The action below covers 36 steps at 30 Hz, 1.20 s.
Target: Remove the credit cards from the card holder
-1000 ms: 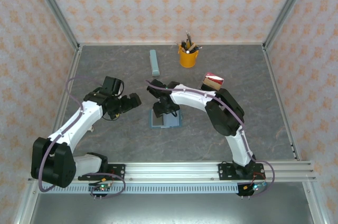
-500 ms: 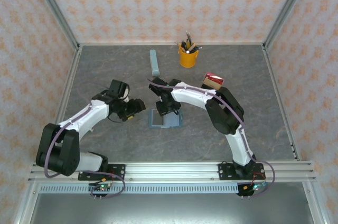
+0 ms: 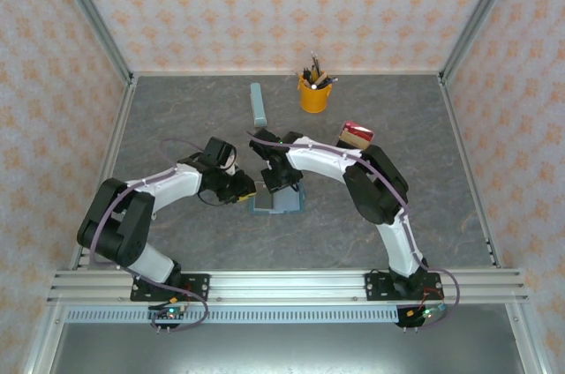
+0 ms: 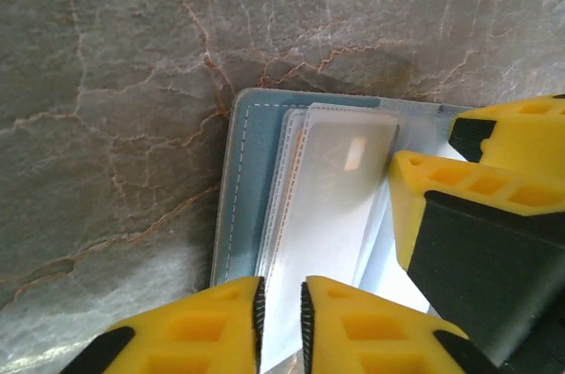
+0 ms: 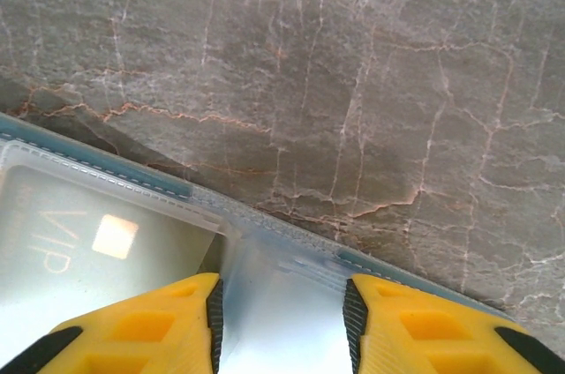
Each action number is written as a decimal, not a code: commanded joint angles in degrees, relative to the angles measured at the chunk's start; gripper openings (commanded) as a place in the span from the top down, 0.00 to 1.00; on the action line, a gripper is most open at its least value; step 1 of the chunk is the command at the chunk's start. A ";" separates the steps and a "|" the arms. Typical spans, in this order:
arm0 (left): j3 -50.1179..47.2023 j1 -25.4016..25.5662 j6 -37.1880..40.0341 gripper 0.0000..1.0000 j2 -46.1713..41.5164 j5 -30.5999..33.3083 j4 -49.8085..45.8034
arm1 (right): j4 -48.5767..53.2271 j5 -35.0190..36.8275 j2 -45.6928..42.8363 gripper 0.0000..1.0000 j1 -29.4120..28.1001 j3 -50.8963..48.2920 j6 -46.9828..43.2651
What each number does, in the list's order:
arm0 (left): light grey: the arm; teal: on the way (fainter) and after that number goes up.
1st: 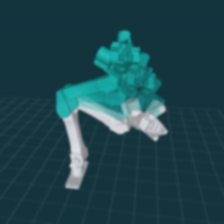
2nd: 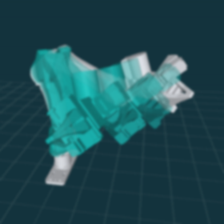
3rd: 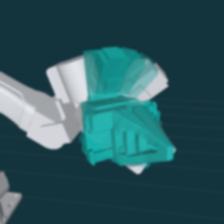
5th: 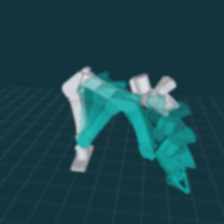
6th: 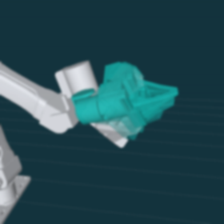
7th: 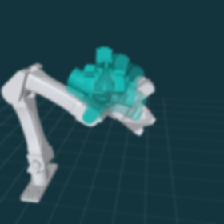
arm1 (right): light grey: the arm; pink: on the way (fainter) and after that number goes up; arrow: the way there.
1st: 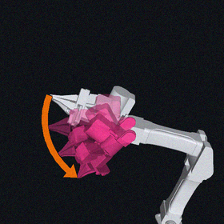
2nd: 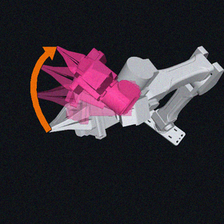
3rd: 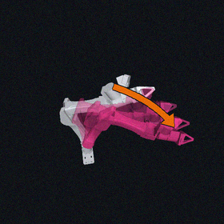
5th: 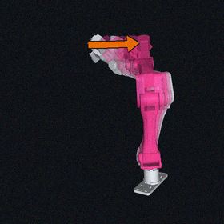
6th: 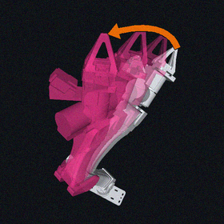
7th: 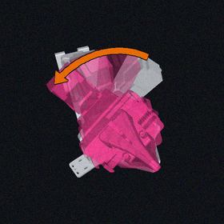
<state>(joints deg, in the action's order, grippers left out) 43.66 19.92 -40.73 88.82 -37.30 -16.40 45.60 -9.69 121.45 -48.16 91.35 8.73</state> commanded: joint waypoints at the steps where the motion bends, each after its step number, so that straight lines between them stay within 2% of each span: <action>1: 1.16 0.47 -0.35 0.81 0.54 -0.52 1.64 | 3.80 -0.11 3.75 0.59 0.62 -2.29 -0.21; 13: 2.99 0.47 0.96 0.79 3.38 -0.41 0.90 | 3.80 -0.30 3.63 0.60 0.66 -2.47 -0.02; 18: 3.44 0.49 1.27 0.85 3.76 -0.58 0.76 | 3.79 -0.38 3.70 0.61 0.61 -2.47 0.07; 25: 3.39 0.48 1.58 0.87 3.63 -1.23 0.80 | 3.71 -0.42 3.64 0.62 0.61 -2.55 0.24; 36: 3.93 0.47 3.10 0.94 1.22 -5.23 0.58 | 2.55 -1.53 0.98 0.63 0.94 -3.44 0.74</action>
<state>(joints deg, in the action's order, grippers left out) 45.43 19.88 -39.35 92.12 -39.05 -16.08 45.43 -10.52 121.12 -47.79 90.94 8.84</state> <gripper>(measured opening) 0.073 0.371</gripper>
